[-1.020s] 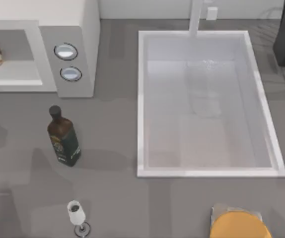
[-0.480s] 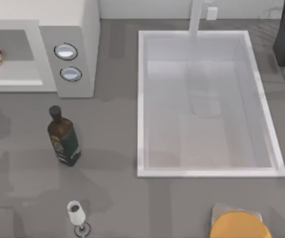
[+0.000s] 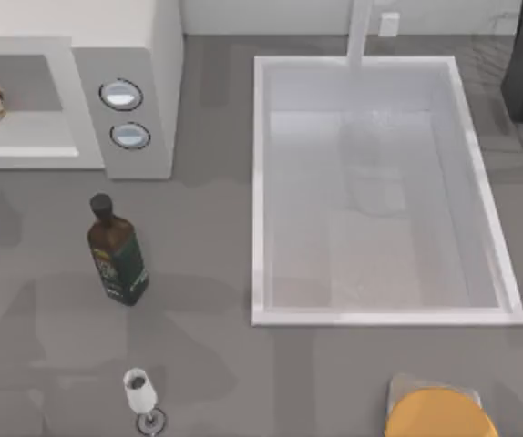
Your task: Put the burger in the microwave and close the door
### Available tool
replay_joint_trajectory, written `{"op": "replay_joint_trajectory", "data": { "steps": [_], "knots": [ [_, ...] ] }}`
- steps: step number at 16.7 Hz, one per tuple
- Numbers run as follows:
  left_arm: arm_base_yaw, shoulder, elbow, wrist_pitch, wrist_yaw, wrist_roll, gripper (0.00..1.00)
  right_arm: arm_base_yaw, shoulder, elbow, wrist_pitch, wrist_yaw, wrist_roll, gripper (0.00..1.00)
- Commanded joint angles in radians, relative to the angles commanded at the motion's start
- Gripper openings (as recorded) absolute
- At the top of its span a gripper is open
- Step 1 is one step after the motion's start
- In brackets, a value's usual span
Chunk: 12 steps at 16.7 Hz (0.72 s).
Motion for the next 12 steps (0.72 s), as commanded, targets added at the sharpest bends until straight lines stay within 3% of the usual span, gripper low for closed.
{"op": "replay_joint_trajectory", "data": {
  "steps": [5,12],
  "knots": [
    [-0.096,-0.180,-0.112,-0.036,-0.087,-0.027,1.00,0.000,0.000,0.000,0.000,0.000,0.000,1.00],
    [-0.330,-0.744,-0.401,-0.132,-0.300,-0.101,1.00,0.000,0.000,0.000,0.000,0.000,0.000,1.00]
  ]
}}
